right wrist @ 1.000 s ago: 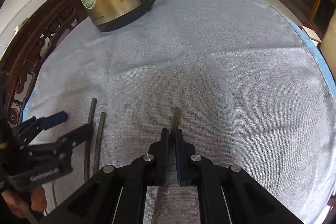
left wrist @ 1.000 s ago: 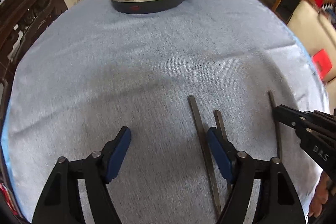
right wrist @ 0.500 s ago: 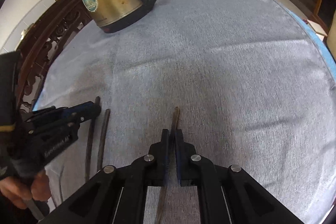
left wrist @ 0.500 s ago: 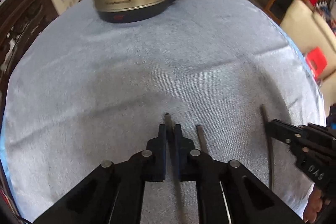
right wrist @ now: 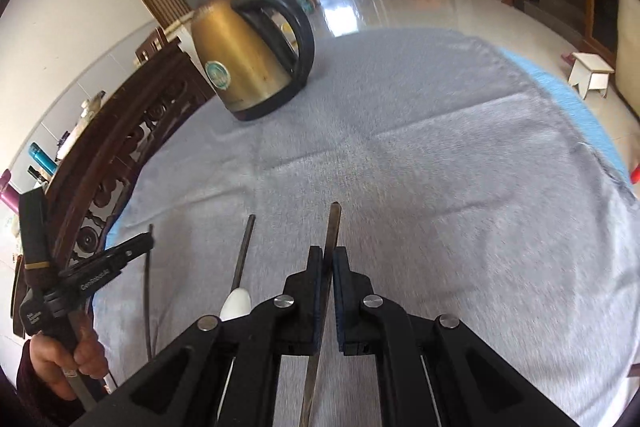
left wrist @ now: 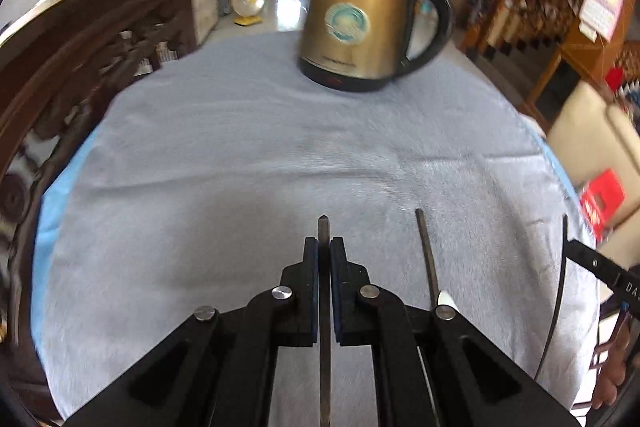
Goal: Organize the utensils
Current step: 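Lift both held chopsticks and carry them toward the grey holder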
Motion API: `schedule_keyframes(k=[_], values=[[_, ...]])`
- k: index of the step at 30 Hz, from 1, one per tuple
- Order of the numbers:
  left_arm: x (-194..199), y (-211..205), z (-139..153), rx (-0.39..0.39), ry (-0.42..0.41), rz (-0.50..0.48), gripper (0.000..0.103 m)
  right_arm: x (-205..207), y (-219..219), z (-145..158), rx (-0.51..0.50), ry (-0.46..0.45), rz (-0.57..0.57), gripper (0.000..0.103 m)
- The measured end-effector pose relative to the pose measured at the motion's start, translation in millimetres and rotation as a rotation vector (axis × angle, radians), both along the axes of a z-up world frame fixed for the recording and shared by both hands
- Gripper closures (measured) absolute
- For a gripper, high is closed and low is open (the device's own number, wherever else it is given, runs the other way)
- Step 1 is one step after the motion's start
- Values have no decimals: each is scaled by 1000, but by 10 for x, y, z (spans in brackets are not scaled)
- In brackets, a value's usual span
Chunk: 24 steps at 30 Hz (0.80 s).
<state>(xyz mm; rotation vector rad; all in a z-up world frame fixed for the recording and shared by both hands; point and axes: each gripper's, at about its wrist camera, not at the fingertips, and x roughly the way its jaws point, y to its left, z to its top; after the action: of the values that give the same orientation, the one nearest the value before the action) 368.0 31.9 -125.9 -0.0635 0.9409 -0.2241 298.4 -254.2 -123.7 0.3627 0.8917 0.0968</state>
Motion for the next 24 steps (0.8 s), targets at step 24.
schedule_keyframes(k=[24], values=[[-2067, 696, 909, -126, -375, 188, 98, -1540, 64, 948, -94, -375, -152, 98]])
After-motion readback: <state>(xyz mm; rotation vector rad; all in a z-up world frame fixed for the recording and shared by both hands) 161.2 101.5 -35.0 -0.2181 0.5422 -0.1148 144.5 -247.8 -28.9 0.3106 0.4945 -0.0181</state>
